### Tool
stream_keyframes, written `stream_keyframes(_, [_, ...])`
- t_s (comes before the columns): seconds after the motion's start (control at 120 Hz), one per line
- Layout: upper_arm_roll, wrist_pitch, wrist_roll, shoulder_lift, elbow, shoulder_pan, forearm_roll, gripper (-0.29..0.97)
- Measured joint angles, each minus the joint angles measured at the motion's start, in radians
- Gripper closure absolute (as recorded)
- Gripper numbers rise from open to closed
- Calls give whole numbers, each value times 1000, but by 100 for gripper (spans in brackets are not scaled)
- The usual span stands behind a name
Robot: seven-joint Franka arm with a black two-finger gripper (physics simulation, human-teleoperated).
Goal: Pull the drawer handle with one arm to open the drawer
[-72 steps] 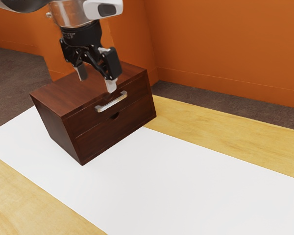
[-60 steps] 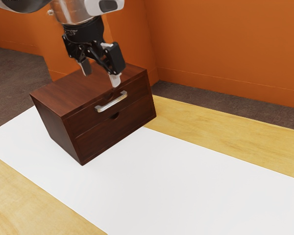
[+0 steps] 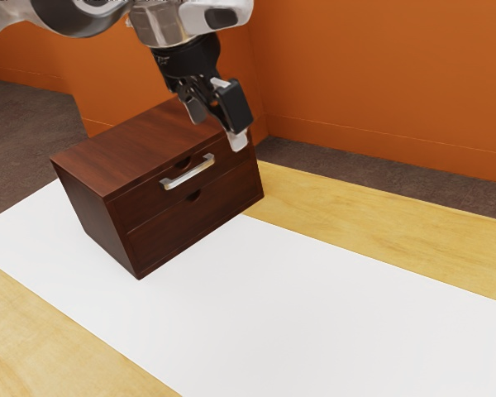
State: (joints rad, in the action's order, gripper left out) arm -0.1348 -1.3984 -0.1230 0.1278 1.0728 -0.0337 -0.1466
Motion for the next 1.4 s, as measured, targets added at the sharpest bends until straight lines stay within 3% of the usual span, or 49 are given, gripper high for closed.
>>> stream_keyframes(0.092, [38,11,-88,7,22,9,-2,0])
stream_keyframes(0.242, [49,-80,-258,-101,298,93,0,0])
stream_keyframes(0.342, [71,-148,-350,-115,378,110,1,0])
stream_keyframes(0.6, [127,-265,-433,-75,378,113,-4,0])
stream_keyframes(0.792, [165,-298,-414,-52,385,68,-33,0])
stream_keyframes(1.4, [236,-400,-339,-4,408,89,-51,0])
